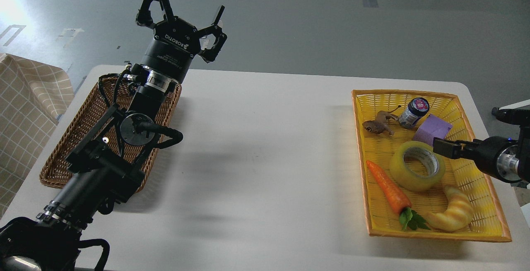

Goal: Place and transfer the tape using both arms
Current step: 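Insert the right gripper into the tape roll's hole and close it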

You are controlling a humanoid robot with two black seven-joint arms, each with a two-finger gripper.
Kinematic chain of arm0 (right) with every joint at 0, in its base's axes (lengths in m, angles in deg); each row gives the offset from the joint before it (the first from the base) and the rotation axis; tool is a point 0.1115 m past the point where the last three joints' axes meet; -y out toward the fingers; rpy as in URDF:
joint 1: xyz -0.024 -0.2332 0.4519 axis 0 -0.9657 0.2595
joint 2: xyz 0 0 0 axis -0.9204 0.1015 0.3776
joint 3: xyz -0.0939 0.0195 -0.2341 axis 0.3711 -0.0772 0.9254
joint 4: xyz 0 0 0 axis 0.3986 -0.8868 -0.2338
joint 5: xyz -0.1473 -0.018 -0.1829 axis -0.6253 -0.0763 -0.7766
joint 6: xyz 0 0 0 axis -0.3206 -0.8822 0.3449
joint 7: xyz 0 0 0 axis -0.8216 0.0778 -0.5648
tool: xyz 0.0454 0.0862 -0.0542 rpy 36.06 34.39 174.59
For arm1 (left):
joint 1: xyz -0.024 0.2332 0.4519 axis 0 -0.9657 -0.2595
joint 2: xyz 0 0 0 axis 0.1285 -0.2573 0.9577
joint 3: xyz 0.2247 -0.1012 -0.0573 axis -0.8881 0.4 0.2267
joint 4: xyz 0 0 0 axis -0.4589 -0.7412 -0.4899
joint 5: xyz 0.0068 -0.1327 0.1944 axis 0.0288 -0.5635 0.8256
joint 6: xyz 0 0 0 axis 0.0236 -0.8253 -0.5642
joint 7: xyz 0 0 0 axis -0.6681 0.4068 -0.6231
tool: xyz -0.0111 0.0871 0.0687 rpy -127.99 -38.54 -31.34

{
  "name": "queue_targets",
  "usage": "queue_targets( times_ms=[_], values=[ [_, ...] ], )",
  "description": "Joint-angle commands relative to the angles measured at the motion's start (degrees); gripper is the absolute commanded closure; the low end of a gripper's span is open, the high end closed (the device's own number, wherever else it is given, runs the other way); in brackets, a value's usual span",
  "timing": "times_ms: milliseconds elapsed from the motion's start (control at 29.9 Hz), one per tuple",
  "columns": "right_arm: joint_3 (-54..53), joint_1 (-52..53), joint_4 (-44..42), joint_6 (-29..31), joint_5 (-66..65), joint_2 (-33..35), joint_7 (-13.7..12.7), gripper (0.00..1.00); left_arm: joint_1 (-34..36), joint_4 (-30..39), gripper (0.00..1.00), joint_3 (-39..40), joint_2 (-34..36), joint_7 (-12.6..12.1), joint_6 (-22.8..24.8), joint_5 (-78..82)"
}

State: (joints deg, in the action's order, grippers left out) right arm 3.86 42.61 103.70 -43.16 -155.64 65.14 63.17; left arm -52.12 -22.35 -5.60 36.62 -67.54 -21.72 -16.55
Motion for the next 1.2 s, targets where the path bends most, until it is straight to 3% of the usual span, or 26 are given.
queue_targets(
  times_ms=[0,267,869,1036,1170],
  values=[
    [3.52,2.29,-0.21,0.0,-0.06,-0.13,-0.08,0.04,0.0,0.0,0.02,0.53,0.0,0.0,0.0,0.0],
    [6.26,2.47,-0.29,0.0,-0.06,-0.13,-0.08,0.07,0.0,0.0,0.02,0.62,0.18,0.0,0.0,0.0],
    [7.66,2.56,-3.46,0.0,-0.06,-2.15,-0.34,0.26,-0.09,-0.18,0.02,0.62,0.09,0.0,0.0,0.0],
    [7.66,2.64,-3.72,0.0,0.03,-2.59,-0.34,0.34,-0.09,-0.18,0.02,0.62,0.09,0.0,0.0,0.0],
    [7.66,2.64,-3.63,0.0,0.03,-3.03,-0.34,0.5,-0.09,-0.18,0.02,0.62,0.09,0.0,0.0,0.0]
  ],
)
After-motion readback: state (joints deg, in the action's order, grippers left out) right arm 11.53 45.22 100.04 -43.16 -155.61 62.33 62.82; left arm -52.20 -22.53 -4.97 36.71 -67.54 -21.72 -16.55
